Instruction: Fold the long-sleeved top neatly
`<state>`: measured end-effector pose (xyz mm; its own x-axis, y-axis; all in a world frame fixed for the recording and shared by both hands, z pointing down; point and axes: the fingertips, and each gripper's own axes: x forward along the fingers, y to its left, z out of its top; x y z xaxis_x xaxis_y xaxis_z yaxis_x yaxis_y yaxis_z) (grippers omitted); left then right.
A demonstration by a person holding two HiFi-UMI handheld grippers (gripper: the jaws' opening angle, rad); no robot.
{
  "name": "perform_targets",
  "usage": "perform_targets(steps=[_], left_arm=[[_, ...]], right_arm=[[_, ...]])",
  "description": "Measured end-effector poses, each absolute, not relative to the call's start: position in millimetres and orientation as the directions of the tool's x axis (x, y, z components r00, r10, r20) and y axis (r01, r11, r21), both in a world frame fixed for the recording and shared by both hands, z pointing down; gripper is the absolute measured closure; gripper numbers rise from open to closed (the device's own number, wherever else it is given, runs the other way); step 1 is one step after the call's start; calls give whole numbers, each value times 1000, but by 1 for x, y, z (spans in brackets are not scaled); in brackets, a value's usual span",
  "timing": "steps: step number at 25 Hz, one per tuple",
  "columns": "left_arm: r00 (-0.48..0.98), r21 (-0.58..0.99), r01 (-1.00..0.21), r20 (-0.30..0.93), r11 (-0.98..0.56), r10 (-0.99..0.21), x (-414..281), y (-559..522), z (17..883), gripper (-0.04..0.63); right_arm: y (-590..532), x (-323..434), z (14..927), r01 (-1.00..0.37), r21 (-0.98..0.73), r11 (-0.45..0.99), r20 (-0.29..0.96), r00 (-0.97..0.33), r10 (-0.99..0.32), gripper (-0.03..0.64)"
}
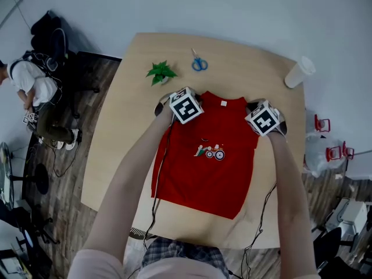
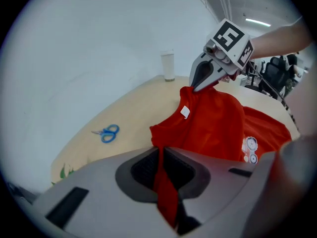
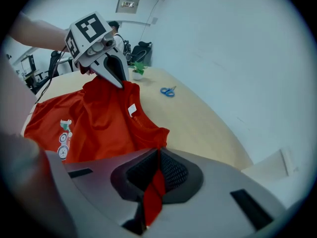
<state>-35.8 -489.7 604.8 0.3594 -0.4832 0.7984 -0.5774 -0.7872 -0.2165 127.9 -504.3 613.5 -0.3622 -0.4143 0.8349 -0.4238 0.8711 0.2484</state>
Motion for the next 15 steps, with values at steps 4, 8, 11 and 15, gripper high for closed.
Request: perform_targets(steps=[4,8,11,15], left_arm=[[371,-261,-596,749,-759,-549,-32,-494,572,563],[410,-235,-612,723,-755,-557,-31,-465,554,563],[443,-218,-600,711,-770,-546,-32,-437,544,563],[478,-196,-573,709,-796,-519,-33,-399,538,563]], right_arm=[[-506,131,580,-427,277,860,807,-382,-450,595],[-474,135,558,-387,261,884,796,-432,-424,595],[-442,134,545,-352,258,900,787,-464,-407,595],[-402,133,532,-319,249,914,774,-502,-386,595]])
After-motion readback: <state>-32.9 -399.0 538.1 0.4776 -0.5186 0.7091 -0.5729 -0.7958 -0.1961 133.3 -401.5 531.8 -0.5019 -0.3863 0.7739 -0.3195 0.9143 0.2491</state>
